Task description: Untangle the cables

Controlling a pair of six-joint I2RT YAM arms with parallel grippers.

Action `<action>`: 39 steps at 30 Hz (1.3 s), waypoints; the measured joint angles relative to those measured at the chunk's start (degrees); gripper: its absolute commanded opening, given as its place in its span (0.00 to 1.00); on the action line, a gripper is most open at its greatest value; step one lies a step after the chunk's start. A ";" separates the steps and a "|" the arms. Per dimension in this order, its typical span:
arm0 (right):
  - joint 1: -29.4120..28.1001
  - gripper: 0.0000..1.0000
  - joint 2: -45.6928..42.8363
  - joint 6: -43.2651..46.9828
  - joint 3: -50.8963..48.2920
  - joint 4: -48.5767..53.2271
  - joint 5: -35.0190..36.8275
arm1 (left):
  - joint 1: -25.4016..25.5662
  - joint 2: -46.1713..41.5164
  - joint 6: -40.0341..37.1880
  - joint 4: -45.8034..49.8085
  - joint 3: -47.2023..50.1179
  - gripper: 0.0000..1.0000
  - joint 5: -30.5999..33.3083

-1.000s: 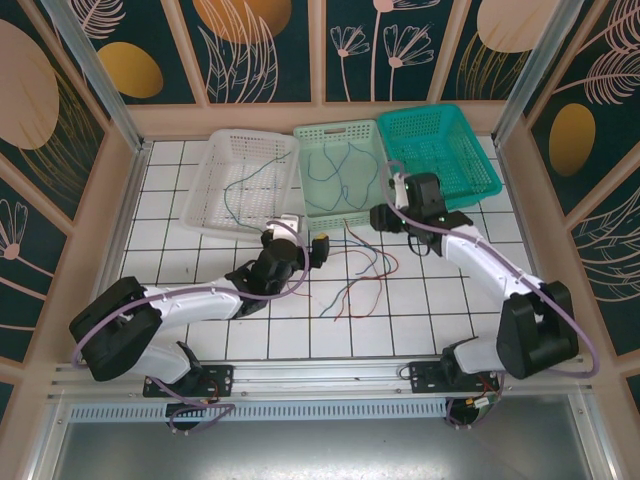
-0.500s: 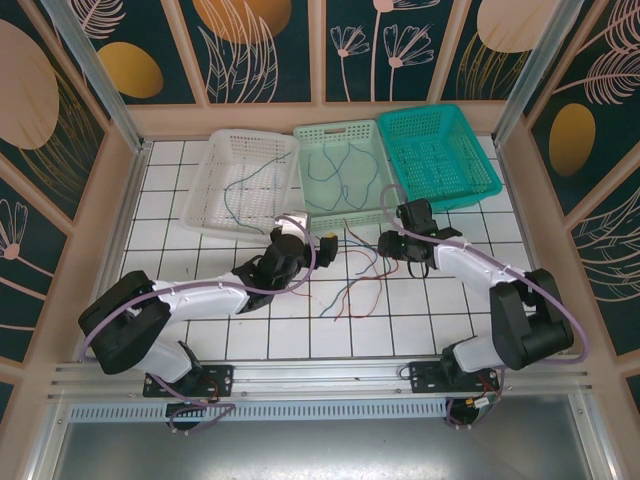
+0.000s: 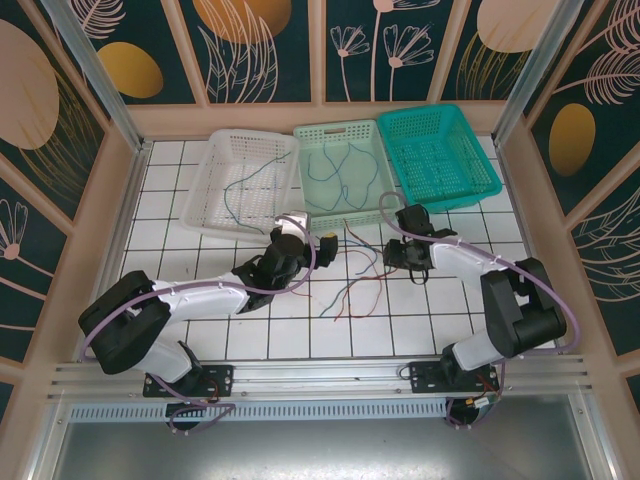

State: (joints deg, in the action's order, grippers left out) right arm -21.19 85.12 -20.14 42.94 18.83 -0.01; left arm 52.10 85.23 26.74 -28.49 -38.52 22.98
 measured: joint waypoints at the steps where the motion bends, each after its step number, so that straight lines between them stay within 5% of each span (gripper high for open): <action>1: 0.00 0.43 0.09 0.00 0.00 0.07 0.00 | 0.00 0.00 0.00 0.00 0.09 0.99 0.02; 10: 0.17 0.28 3.08 -0.07 0.00 0.26 0.61 | 0.00 -0.02 0.20 0.00 1.01 0.99 0.17; 18: 0.09 0.00 2.45 0.33 -0.20 0.42 2.21 | 0.00 -0.81 0.55 -0.02 1.57 0.99 0.42; 39: -1.46 0.00 -27.06 2.91 -7.30 -2.40 5.05 | 0.00 0.94 0.55 -1.22 0.35 0.99 -4.55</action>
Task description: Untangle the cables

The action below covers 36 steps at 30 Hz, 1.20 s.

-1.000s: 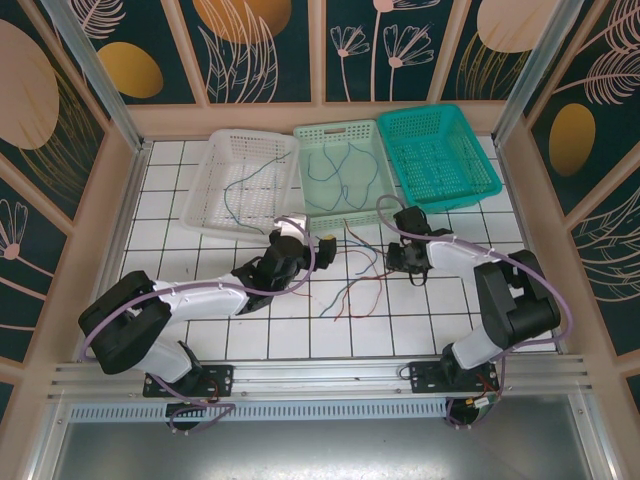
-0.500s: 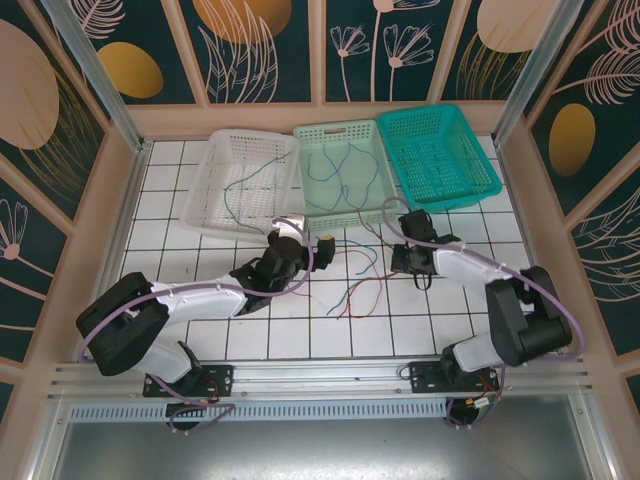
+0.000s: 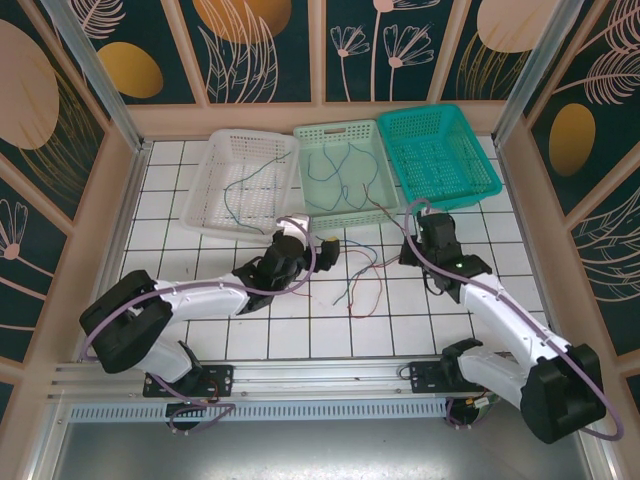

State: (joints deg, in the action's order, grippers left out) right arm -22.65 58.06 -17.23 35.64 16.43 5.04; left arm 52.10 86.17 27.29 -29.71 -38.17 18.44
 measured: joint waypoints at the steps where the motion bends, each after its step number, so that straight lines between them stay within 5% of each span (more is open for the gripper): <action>1: -0.24 0.00 -0.24 0.37 -0.15 -0.48 -0.70 | 0.00 0.52 0.00 -0.37 -0.39 0.98 -1.22; 19: -1.03 0.00 -7.56 2.05 -4.48 -13.27 -17.03 | 0.00 7.76 -2.78 -10.38 -4.35 0.97 -28.55; 36: -1.03 0.00 -7.78 0.24 -4.98 -20.06 -29.88 | -2.99 8.26 0.76 -17.46 -3.91 0.91 -30.01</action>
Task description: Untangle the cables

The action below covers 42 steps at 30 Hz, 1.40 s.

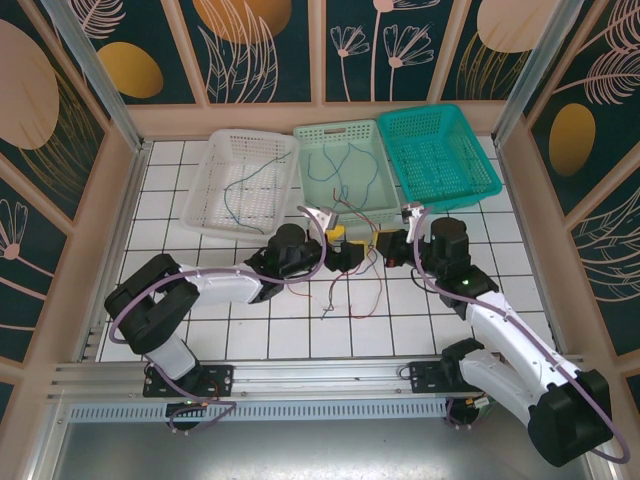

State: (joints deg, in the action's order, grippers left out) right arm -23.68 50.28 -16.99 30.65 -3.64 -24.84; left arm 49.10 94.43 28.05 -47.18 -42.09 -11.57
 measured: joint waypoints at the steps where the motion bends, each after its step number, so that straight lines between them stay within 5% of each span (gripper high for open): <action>1: 0.00 0.00 0.00 -0.11 0.00 -0.28 -0.72 | -0.26 0.00 0.37 -0.66 0.31 0.91 0.00; 21: 0.11 0.00 2.03 -3.32 -0.09 -5.64 -11.02 | -2.62 0.02 3.89 -10.49 1.49 0.74 -5.14; 42: 0.35 0.00 2.95 -4.61 -0.79 -7.93 -20.02 | -4.22 -0.66 4.85 -20.02 6.67 0.72 -7.32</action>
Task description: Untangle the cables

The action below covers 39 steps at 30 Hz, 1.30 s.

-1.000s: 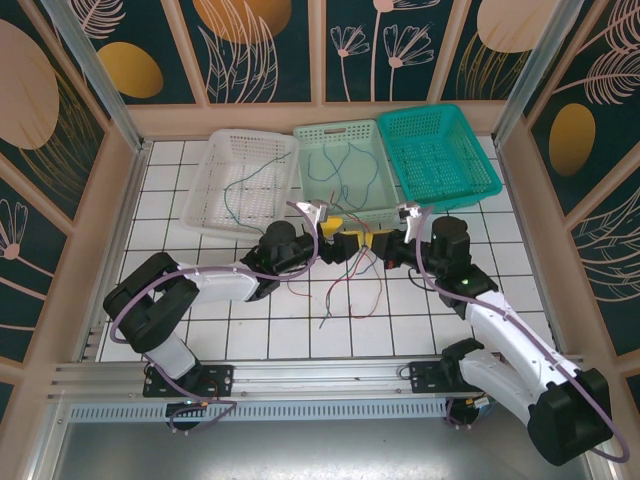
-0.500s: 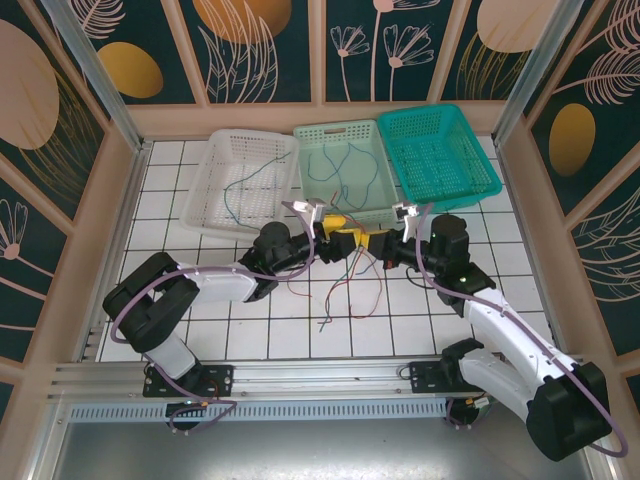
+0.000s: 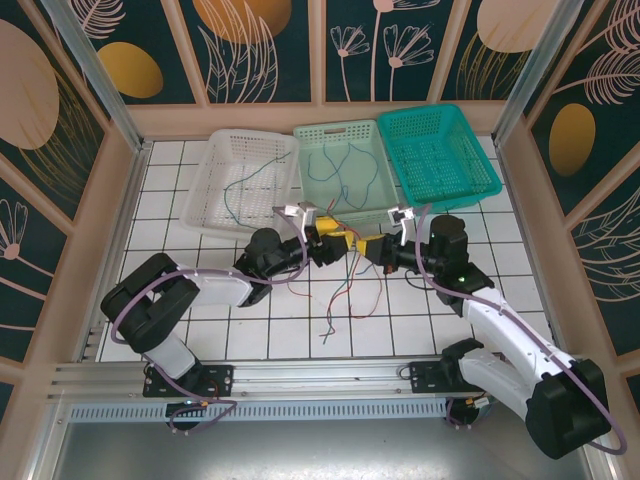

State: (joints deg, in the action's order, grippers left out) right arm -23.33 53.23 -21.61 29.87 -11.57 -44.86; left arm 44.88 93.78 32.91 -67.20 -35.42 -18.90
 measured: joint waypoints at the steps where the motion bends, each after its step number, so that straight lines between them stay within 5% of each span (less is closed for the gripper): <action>1: -0.02 0.00 0.22 -0.09 -0.04 -0.24 -0.42 | 0.00 -0.11 -0.02 -0.42 0.02 0.73 -0.11; 13: 0.00 0.00 2.43 -2.36 -0.57 -3.58 -3.69 | -0.07 -0.31 0.28 -3.58 0.09 0.63 -3.87; 20: 0.04 0.00 2.43 -2.99 -0.59 -4.24 -4.52 | -0.22 -0.31 0.90 -4.59 0.09 0.21 -5.05; 23: 0.31 0.00 2.12 -2.75 -0.57 -3.56 -4.44 | -0.24 -0.31 0.44 -4.02 0.09 0.12 -4.20; 27: 1.99 0.00 0.48 -2.27 -0.57 -0.92 -4.15 | -0.35 -1.31 -0.50 2.01 0.07 0.00 0.50; 39: 9.03 0.00 -6.10 0.90 2.73 7.30 -4.28 | -1.29 -4.26 -1.81 28.76 -3.28 0.00 23.34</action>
State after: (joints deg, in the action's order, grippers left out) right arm -14.31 47.13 -20.71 32.60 -4.27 -49.15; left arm 43.59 89.52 31.09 -38.44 -38.70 4.45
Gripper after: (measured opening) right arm 0.048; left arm 0.052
